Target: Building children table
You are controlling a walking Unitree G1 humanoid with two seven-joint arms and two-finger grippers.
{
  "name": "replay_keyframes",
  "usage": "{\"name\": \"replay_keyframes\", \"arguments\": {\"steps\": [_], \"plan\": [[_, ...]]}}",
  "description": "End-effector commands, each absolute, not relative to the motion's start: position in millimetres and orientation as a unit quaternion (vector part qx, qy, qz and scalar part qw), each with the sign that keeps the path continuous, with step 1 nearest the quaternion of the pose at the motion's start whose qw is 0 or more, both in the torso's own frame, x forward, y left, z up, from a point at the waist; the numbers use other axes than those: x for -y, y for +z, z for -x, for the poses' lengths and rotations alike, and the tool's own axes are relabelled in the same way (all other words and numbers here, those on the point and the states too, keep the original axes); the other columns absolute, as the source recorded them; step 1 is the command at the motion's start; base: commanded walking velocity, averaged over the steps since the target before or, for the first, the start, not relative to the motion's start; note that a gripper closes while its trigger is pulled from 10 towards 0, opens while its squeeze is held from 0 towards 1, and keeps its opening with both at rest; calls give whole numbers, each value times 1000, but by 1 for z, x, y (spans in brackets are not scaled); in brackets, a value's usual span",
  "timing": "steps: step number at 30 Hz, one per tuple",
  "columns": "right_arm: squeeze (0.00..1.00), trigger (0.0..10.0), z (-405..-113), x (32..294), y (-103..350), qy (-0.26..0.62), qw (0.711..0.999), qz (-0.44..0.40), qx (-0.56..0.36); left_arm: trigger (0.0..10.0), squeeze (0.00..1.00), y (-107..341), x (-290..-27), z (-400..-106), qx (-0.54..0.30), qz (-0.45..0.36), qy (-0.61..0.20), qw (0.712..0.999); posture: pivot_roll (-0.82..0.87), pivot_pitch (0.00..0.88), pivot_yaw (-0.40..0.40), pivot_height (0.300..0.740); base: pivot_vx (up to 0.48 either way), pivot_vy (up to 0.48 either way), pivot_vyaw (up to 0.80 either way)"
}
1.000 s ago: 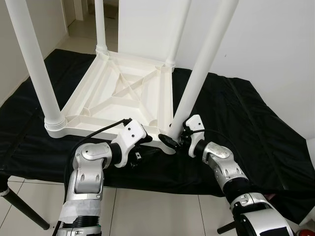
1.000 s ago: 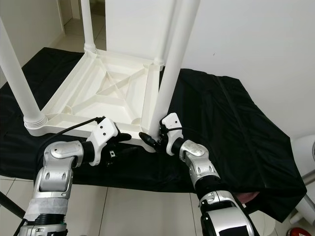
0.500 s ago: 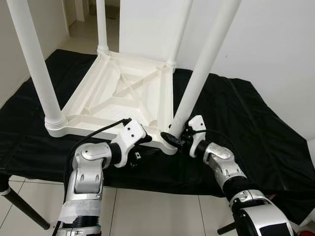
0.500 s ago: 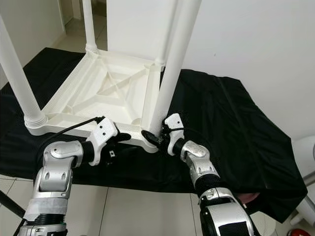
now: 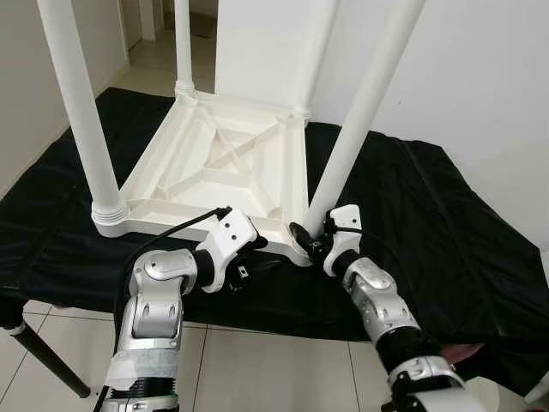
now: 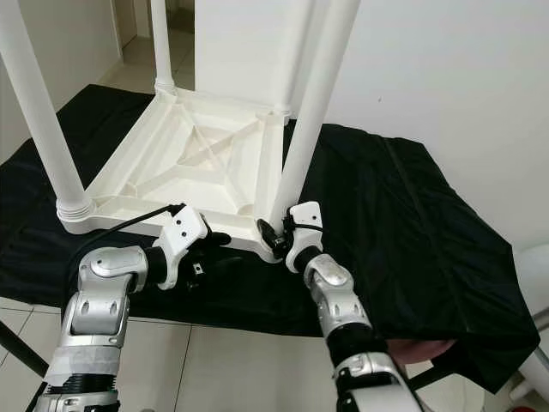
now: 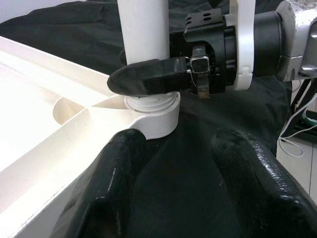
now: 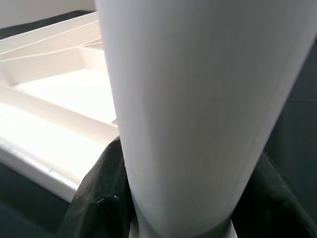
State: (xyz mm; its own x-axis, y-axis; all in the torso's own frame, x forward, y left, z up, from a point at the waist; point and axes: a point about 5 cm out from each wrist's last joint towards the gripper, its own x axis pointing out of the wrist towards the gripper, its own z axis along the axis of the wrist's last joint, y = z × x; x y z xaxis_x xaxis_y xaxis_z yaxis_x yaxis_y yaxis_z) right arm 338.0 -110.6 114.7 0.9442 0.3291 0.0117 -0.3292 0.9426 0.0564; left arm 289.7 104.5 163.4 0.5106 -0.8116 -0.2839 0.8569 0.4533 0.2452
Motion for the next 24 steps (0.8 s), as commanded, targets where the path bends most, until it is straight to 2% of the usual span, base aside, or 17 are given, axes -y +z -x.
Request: {"name": "replay_keyframes", "arguments": {"steps": [1,3,7,10,11,23,24], "plan": [[0,10000,-333,132,97,81,996,-22,-43,10000,0,167,-109,-300,-30,-186,-360,914,79,0,-156,740,0,0,0],[0,10000,-323,117,96,31,998,-31,-38,10000,0,167,-110,-300,-31,-186,-359,914,79,0,-157,740,0,0,0],[0,10000,-317,104,102,26,998,-42,-34,10000,0,167,-110,-301,-31,-187,-359,914,80,0,-156,740,0,0,0],[0,10000,-316,104,106,37,998,-48,-24,10000,0,167,-110,-301,-31,-187,-358,914,75,0,-153,740,0,0,0],[1000,10000,-315,108,109,46,998,-49,-11,10000,0,167,-110,-301,-31,-187,-359,914,71,0,-149,740,0,0,0],[1000,10000,-314,142,120,94,994,-43,19,10000,0,167,-110,-300,-33,-185,-358,914,61,0,-145,740,0,0,0],[0,10000,-315,150,121,117,992,-29,24,10000,0,166,-110,-300,-33,-185,-359,914,61,0,-143,740,0,0,0]]}}
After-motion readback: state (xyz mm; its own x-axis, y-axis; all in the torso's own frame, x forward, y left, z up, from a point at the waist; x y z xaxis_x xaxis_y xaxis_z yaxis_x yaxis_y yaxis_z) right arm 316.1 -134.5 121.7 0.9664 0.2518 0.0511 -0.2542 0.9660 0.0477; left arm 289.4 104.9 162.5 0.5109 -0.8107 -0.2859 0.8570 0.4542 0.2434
